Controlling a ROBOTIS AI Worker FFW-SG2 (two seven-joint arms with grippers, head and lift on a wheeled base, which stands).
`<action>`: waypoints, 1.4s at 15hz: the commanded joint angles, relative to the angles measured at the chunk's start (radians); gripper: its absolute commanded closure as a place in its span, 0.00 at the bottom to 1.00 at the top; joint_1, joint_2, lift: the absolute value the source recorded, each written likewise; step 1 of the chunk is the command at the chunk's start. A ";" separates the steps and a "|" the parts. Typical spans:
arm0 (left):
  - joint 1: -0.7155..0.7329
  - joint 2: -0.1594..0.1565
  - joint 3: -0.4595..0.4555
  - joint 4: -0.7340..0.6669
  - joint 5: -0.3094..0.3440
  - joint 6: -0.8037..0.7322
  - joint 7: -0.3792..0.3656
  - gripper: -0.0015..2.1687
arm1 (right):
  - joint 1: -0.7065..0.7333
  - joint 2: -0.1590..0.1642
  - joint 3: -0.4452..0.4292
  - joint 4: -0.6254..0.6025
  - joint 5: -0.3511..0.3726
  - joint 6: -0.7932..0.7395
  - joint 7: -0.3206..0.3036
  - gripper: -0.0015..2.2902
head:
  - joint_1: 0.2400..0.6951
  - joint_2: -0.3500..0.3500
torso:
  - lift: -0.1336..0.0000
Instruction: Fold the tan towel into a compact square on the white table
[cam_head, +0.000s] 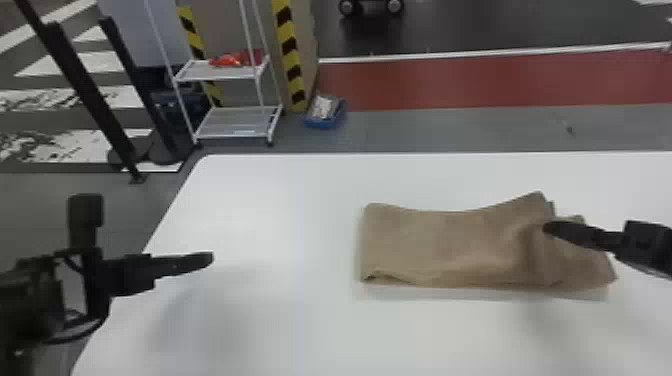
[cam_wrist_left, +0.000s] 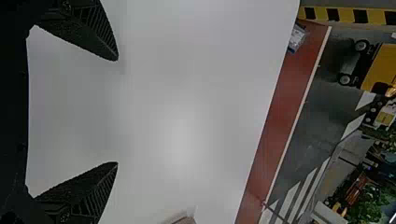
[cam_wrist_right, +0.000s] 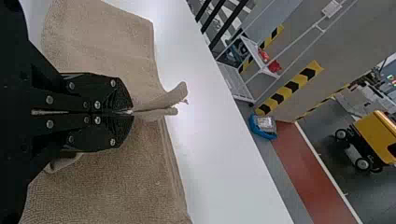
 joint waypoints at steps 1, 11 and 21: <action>-0.003 0.001 -0.005 0.003 -0.009 0.000 -0.003 0.04 | -0.021 0.001 -0.012 -0.031 -0.026 0.076 0.000 0.51 | 1.00 0.73 | 0.08; -0.007 0.004 -0.019 0.023 -0.019 -0.003 -0.030 0.04 | -0.041 0.001 -0.083 0.003 -0.034 0.131 -0.014 0.51 | 1.00 0.71 | 0.08; 0.002 -0.003 -0.028 0.017 -0.035 0.000 -0.030 0.04 | -0.038 0.001 -0.144 0.072 -0.074 0.054 -0.025 0.51 | 1.00 0.67 | 0.08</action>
